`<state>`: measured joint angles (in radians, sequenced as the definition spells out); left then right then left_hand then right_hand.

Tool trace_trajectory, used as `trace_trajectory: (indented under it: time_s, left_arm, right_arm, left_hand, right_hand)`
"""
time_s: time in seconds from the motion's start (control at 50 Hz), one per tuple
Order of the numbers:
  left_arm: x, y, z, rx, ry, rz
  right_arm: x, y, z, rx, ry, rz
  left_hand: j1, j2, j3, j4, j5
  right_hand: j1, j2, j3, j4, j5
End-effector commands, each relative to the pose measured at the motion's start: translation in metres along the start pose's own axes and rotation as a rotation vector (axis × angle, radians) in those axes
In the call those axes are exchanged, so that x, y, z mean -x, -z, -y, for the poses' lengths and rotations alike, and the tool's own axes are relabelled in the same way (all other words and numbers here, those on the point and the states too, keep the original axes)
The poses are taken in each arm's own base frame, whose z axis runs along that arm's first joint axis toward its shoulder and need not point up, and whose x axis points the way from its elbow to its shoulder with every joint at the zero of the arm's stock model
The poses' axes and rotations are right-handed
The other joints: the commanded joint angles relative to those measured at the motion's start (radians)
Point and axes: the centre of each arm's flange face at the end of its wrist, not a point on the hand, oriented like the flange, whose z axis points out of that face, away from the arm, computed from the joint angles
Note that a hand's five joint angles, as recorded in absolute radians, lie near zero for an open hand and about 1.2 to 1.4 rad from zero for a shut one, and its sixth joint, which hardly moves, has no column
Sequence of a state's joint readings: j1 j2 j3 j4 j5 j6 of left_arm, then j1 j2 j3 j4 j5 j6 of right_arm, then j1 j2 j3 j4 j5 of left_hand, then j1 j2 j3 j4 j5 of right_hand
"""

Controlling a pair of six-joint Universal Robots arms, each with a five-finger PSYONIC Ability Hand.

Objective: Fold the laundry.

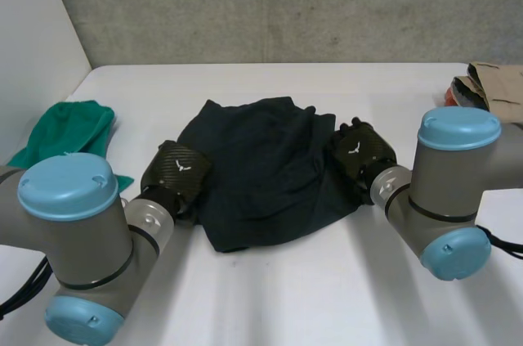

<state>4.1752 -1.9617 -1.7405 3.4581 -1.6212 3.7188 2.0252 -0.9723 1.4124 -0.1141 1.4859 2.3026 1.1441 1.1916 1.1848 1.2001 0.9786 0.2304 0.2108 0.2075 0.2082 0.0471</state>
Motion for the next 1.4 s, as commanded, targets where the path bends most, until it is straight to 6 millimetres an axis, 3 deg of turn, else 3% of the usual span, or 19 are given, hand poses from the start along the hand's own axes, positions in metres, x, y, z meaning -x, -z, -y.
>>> trace_trajectory:
  time_s: [0.02, 0.1, 0.12, 0.2, 0.26, 0.34, 0.46, 0.52, 0.6, 0.62, 0.7, 0.78, 0.84, 0.86, 0.94, 1.04, 1.16, 1.26, 1.4]
  left_arm:
    - [0.018, -0.028, -0.002, -0.019, -0.021, 0.037]
    - [0.071, -0.054, 0.01, -0.063, -0.071, 0.182]
    - [0.099, -0.061, 0.024, -0.108, -0.093, 0.259]
    - [0.15, -0.059, 0.092, -0.311, -0.121, 0.409]
    - [0.175, -0.049, 0.143, -0.471, -0.083, 0.482]
    - [0.178, -0.039, 0.191, -0.633, 0.005, 0.477]
    - [0.136, -0.04, 0.218, -0.733, 0.106, 0.302]
    - [0.094, -0.044, 0.221, -0.762, 0.156, 0.153]
    - [0.02, -0.054, 0.205, -0.732, 0.214, -0.085]
    - [-0.014, -0.057, 0.193, -0.701, 0.229, -0.188]
    - [-0.087, -0.06, 0.152, -0.573, 0.214, -0.372]
    - [-0.116, -0.059, 0.123, -0.464, 0.156, -0.426]
    - [-0.118, -0.054, 0.117, -0.426, 0.125, -0.432]
    - [-0.115, -0.048, 0.12, -0.421, 0.113, -0.434]
    - [-0.095, -0.021, 0.148, -0.481, 0.101, -0.403]
    - [-0.055, 0.013, 0.185, -0.585, 0.13, -0.315]
    - [0.0, 0.033, 0.2, -0.636, 0.18, -0.157]
    - [0.061, 0.025, 0.181, -0.561, 0.219, 0.023]
    - [0.127, -0.018, 0.095, -0.223, 0.206, 0.157]
  right_arm:
    - [-0.023, 0.019, 0.015, -0.02, -0.133, -0.082]
    - [-0.037, 0.031, 0.02, -0.038, -0.245, -0.119]
    - [-0.04, 0.034, 0.021, -0.039, -0.283, -0.125]
    - [-0.048, 0.04, 0.019, -0.034, -0.333, -0.142]
    - [-0.051, 0.042, 0.016, -0.012, -0.344, -0.142]
    - [-0.055, 0.046, 0.011, 0.024, -0.359, -0.139]
    - [-0.063, 0.05, -0.002, 0.081, -0.402, -0.153]
    - [-0.067, 0.05, -0.012, 0.111, -0.432, -0.171]
    - [-0.071, 0.05, -0.025, 0.145, -0.469, -0.189]
    - [-0.073, 0.049, -0.03, 0.16, -0.48, -0.195]
    - [-0.076, 0.048, -0.041, 0.186, -0.501, -0.203]
    - [-0.076, 0.048, -0.047, 0.202, -0.509, -0.198]
    - [-0.076, 0.047, -0.048, 0.204, -0.508, -0.194]
    - [-0.075, 0.047, -0.049, 0.204, -0.508, -0.188]
    - [-0.076, 0.045, -0.047, 0.194, -0.502, -0.18]
    - [-0.078, 0.045, -0.037, 0.17, -0.486, -0.182]
    - [-0.083, 0.054, -0.005, 0.138, -0.467, -0.169]
    - [-0.074, 0.075, 0.036, 0.189, -0.488, -0.118]
    - [-0.036, 0.094, 0.082, 0.252, -0.607, 0.016]
  left_hand:
    - [0.252, 0.205, 0.211, 0.196, 0.243]
    - [0.252, 0.205, 0.211, 0.196, 0.243]
    - [0.252, 0.205, 0.211, 0.196, 0.243]
    - [0.252, 0.205, 0.211, 0.196, 0.243]
    - [0.252, 0.205, 0.211, 0.196, 0.243]
    - [0.252, 0.205, 0.211, 0.196, 0.243]
    - [0.252, 0.205, 0.211, 0.196, 0.243]
    - [0.252, 0.205, 0.211, 0.196, 0.243]
    - [0.252, 0.205, 0.211, 0.196, 0.243]
    - [0.252, 0.205, 0.211, 0.196, 0.243]
    - [0.252, 0.205, 0.211, 0.196, 0.243]
    - [0.203, 0.156, 0.162, 0.147, 0.194]
    - [-0.128, -0.175, -0.169, -0.184, -0.137]
    - [-0.356, -0.403, -0.397, -0.412, -0.365]
    - [-0.657, -0.704, -0.697, -0.713, -0.666]
    - [-0.784, -0.831, -0.824, -0.84, -0.793]
    - [-0.845, -0.893, -0.886, -0.901, -0.854]
    - [-0.837, -0.884, -0.877, -0.893, -0.846]
    - [-0.848, -0.896, -0.889, -0.904, -0.857]
  right_hand:
    - [-0.056, -0.036, -0.033, -0.034, -0.047]
    - [-0.056, -0.036, -0.033, -0.034, -0.047]
    - [-0.056, -0.036, -0.033, -0.034, -0.047]
    - [-0.056, -0.036, -0.033, -0.034, -0.047]
    - [-0.056, -0.036, -0.033, -0.034, -0.047]
    - [-0.056, -0.036, -0.033, -0.034, -0.047]
    - [-0.056, -0.036, -0.033, -0.034, -0.047]
    - [-0.056, -0.036, -0.033, -0.034, -0.047]
    - [-0.056, -0.036, -0.033, -0.034, -0.047]
    - [-0.056, -0.036, -0.033, -0.034, -0.047]
    - [-0.056, -0.036, -0.033, -0.034, -0.047]
    - [-0.056, -0.036, -0.033, -0.034, -0.047]
    - [-0.056, -0.036, -0.033, -0.034, -0.047]
    - [-0.056, -0.036, -0.033, -0.034, -0.047]
    - [-0.056, -0.036, -0.033, -0.034, -0.047]
    - [-0.056, -0.036, -0.033, -0.034, -0.047]
    - [-0.056, -0.036, -0.033, -0.034, -0.047]
    - [-0.056, -0.036, -0.033, -0.034, -0.047]
    - [-0.056, -0.036, -0.033, -0.034, -0.047]
